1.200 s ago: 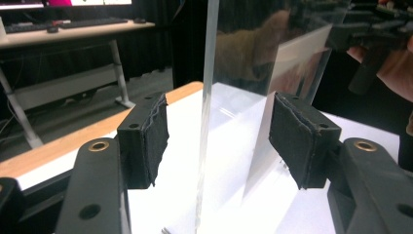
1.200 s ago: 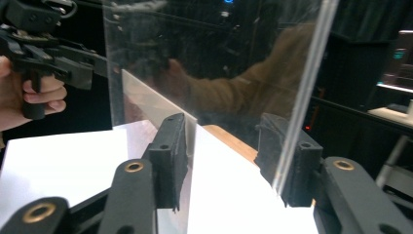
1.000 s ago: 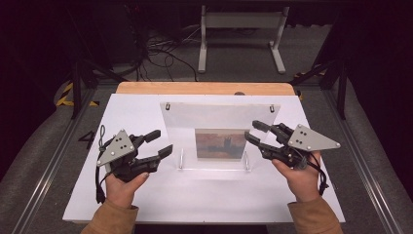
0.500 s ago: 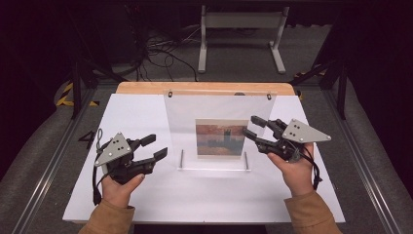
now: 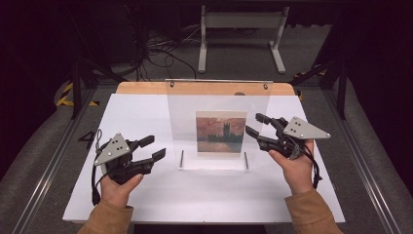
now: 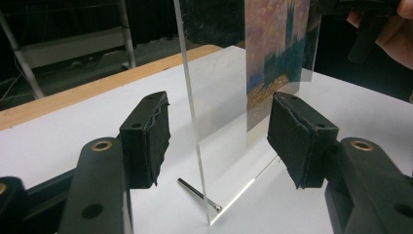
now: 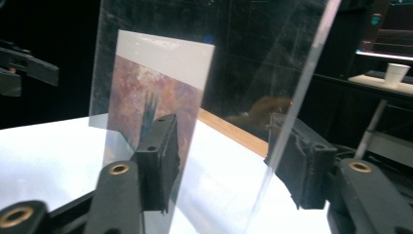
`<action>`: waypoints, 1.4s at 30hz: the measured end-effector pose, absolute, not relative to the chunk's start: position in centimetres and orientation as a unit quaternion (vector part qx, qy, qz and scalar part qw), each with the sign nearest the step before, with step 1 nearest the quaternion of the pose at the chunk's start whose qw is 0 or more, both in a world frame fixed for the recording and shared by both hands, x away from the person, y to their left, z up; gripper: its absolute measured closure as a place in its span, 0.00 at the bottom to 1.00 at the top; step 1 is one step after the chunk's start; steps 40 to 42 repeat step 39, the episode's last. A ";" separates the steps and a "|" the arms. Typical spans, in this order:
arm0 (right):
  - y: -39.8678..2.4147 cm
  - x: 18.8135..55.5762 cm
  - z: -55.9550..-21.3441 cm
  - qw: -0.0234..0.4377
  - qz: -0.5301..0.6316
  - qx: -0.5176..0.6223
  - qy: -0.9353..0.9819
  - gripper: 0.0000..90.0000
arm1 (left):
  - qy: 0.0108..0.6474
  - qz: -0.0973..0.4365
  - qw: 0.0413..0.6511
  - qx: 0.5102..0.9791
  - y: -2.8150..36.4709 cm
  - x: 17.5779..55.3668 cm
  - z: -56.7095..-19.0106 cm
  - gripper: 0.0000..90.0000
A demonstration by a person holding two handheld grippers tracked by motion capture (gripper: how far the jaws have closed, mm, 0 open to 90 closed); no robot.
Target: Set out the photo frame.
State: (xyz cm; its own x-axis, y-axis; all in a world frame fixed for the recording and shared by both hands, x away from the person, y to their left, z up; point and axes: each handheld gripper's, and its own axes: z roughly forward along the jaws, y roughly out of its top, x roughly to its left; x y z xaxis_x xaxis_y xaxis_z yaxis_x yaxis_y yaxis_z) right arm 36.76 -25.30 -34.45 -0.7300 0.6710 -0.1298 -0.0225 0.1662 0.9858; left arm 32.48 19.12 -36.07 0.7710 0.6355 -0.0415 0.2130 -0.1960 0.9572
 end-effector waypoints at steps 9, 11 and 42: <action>-27.2 34.9 -34.1 0.300 0.569 0.263 0.719 0.29 | 0.293 0.179 0.565 0.750 20.4 32.1 -36.7 0.35; -27.9 34.1 -34.2 0.301 0.556 0.273 0.726 0.25 | 0.297 0.181 0.564 0.749 21.0 31.9 -37.0 0.31; -35.4 31.3 -43.6 0.267 0.516 0.379 0.720 0.18 | 0.333 0.177 0.551 0.744 24.4 32.1 -44.4 0.21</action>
